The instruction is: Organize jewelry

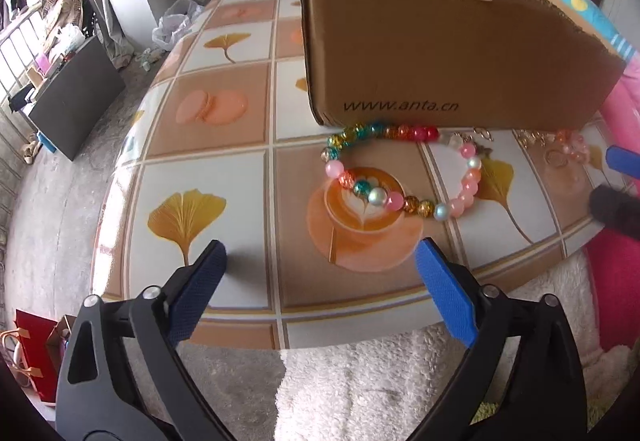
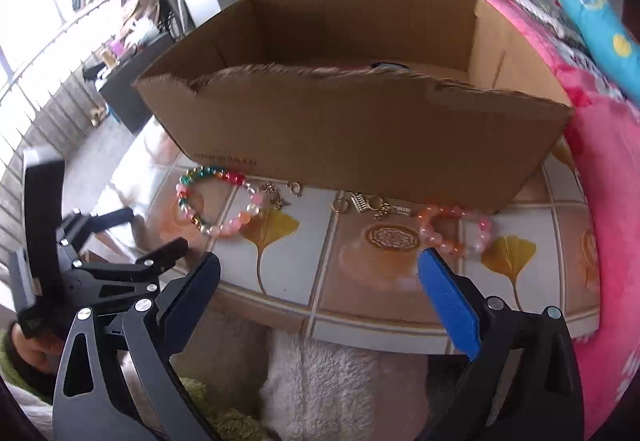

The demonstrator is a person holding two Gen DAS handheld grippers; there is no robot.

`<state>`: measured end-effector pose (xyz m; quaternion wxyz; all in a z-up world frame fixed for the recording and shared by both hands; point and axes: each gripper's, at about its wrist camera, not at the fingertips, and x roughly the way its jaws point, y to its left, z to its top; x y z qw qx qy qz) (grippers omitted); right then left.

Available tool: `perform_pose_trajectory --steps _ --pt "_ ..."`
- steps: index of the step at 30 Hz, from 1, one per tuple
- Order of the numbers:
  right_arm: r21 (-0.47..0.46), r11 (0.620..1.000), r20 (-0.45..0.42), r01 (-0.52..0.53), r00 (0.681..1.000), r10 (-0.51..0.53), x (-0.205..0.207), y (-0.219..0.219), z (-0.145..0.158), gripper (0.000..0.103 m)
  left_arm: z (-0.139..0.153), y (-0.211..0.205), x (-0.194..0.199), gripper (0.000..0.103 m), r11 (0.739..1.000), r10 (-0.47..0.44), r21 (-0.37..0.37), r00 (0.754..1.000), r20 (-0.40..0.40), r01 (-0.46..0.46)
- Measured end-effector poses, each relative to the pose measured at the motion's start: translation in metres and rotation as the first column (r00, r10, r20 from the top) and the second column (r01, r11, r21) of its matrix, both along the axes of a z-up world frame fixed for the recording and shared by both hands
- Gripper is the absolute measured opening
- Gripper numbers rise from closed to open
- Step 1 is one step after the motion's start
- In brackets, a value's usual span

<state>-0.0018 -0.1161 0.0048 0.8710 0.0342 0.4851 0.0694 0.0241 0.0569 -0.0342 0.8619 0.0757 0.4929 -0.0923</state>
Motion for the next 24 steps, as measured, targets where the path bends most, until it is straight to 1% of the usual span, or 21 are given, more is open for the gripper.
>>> perform_pose_trajectory --steps 2,5,8,10,15,18,21,24 --pt "-0.034 0.999 0.009 -0.02 1.0 0.021 0.001 0.008 -0.008 0.096 -0.001 0.0 0.0 0.095 1.0 0.002 0.001 1.0 0.004 -0.002" --pt "-0.076 0.997 -0.002 -0.033 0.999 0.033 0.005 0.014 -0.022 0.096 0.0 0.002 -0.001 0.095 1.0 0.008 -0.009 1.0 0.011 -0.008" --pt "-0.101 0.994 0.012 -0.044 0.999 0.045 0.005 0.017 -0.028 0.096 0.0 0.003 0.001 0.096 1.0 0.013 -0.018 1.0 0.005 -0.013" --pt "-0.129 0.99 -0.011 -0.058 0.998 0.057 0.006 0.02 -0.039 0.096 -0.001 0.004 0.003 0.096 1.0 0.015 -0.017 1.0 0.004 -0.015" --pt "-0.085 0.995 -0.009 -0.05 0.999 0.05 0.002 0.013 -0.044 0.097 -0.002 0.004 0.001 0.096 1.0 0.012 -0.016 1.0 0.013 -0.012" --pt "-0.086 0.993 0.002 -0.081 0.997 0.081 0.0 0.011 -0.045 0.097 -0.001 0.003 0.0 0.096 1.0 0.009 -0.01 1.0 0.013 -0.008" --pt "-0.084 0.991 -0.01 -0.104 0.995 0.104 0.003 0.002 -0.045 0.097 -0.001 0.003 0.0 0.096 1.0 0.008 -0.012 1.0 0.013 -0.008" --pt "-0.079 0.989 0.019 -0.128 0.991 0.129 -0.001 -0.004 -0.044 0.097 -0.001 0.004 0.001 0.096 1.0 0.008 -0.019 1.0 0.012 -0.008"
